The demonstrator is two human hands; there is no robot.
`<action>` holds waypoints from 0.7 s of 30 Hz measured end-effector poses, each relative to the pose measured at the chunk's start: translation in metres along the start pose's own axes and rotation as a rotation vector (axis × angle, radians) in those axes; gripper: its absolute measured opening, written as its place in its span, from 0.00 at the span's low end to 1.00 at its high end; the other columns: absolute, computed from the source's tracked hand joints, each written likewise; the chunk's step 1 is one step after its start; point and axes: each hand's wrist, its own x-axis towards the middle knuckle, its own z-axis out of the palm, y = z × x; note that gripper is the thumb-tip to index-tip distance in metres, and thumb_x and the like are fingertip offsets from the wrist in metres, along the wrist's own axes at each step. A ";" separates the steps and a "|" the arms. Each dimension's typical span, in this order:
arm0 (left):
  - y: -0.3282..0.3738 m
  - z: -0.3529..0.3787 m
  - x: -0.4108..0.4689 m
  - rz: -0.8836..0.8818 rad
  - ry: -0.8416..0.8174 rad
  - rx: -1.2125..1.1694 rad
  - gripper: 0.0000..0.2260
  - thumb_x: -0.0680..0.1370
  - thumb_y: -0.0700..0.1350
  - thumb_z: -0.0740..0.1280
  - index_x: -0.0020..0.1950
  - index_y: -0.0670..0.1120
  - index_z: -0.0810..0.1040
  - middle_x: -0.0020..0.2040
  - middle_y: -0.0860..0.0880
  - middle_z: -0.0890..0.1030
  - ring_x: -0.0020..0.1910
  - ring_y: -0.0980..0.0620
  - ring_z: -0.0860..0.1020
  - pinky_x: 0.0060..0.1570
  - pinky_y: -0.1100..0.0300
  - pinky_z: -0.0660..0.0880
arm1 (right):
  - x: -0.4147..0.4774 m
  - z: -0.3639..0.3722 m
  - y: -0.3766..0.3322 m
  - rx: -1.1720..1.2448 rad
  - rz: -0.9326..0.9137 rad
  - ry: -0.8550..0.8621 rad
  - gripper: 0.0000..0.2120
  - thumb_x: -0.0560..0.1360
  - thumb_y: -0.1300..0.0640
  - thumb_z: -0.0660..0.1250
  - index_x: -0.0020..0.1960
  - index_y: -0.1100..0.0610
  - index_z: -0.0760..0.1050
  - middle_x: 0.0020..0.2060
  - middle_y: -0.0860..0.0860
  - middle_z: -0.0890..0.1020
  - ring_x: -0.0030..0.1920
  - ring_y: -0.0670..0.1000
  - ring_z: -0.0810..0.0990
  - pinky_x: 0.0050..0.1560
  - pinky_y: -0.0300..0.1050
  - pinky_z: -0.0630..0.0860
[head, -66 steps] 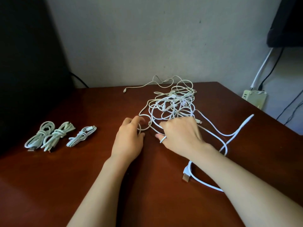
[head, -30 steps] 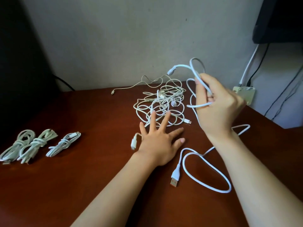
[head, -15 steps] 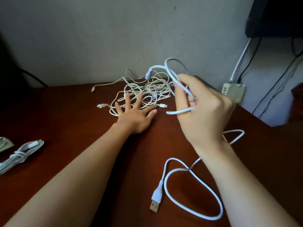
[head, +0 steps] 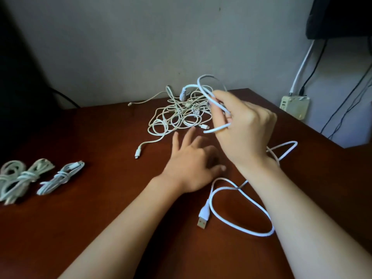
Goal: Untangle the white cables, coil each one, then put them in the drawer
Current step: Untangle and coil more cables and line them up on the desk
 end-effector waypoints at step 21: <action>-0.056 -0.025 -0.055 -0.475 0.791 -1.421 0.11 0.84 0.43 0.53 0.46 0.47 0.71 0.56 0.48 0.81 0.56 0.52 0.80 0.63 0.52 0.73 | -0.001 -0.003 -0.017 0.028 -0.130 0.295 0.09 0.78 0.63 0.59 0.49 0.67 0.77 0.37 0.59 0.81 0.40 0.51 0.74 0.40 0.42 0.68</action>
